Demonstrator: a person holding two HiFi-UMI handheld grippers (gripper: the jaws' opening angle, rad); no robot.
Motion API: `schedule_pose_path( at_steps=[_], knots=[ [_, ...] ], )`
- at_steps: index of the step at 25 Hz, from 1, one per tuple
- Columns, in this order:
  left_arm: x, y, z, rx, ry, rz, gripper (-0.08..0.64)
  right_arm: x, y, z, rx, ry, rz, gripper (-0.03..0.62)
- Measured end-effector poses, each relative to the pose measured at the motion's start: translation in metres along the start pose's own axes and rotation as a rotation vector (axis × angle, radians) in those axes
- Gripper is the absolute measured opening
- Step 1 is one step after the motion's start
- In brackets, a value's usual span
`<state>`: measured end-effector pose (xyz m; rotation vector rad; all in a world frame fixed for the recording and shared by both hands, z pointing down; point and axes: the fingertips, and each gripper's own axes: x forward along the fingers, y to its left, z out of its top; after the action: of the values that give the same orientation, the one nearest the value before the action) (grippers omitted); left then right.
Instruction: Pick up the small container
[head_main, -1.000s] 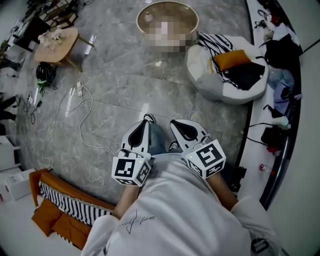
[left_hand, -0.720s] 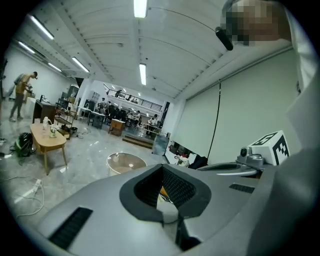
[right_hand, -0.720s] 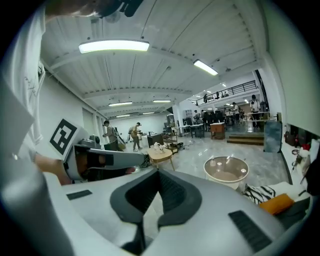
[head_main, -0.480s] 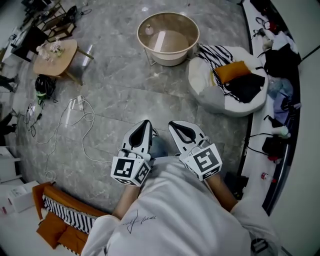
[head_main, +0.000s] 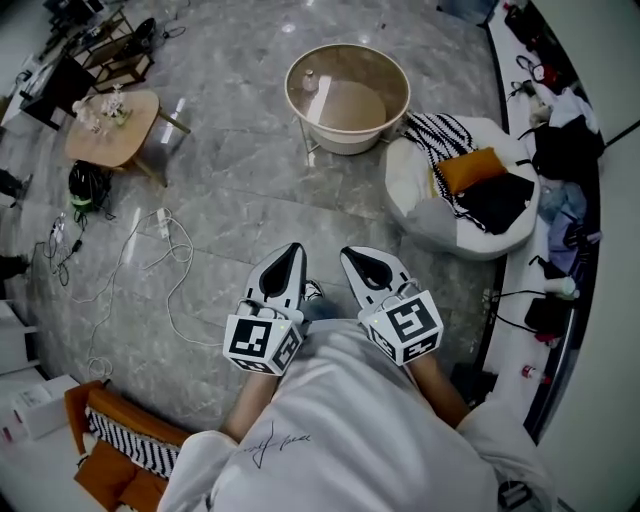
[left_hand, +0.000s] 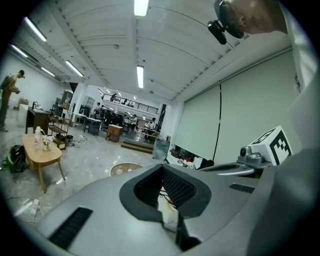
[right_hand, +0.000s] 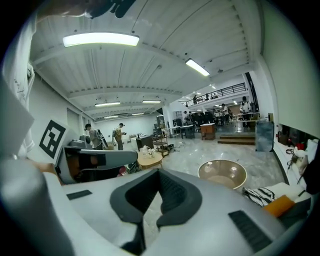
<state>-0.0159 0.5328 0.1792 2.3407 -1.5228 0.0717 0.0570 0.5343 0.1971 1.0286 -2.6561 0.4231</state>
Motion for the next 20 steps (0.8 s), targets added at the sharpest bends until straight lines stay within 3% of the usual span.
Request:
schedule_pose_path(
  at_steps=[4,9,20],
  knots=[
    [0.007,0.033,0.014,0.005,-0.018,0.021,0.017,0.03,-0.005,0.017,0.032,-0.004,-0.006,0.015],
    [0.017,0.071,0.028,0.007,-0.039,0.027,0.017,0.066,-0.002,0.034,0.005,-0.006,-0.005,0.015],
    [0.023,0.129,0.046,-0.014,-0.077,0.058,0.017,0.107,-0.015,0.056,0.018,-0.004,-0.099,0.015]
  ],
)
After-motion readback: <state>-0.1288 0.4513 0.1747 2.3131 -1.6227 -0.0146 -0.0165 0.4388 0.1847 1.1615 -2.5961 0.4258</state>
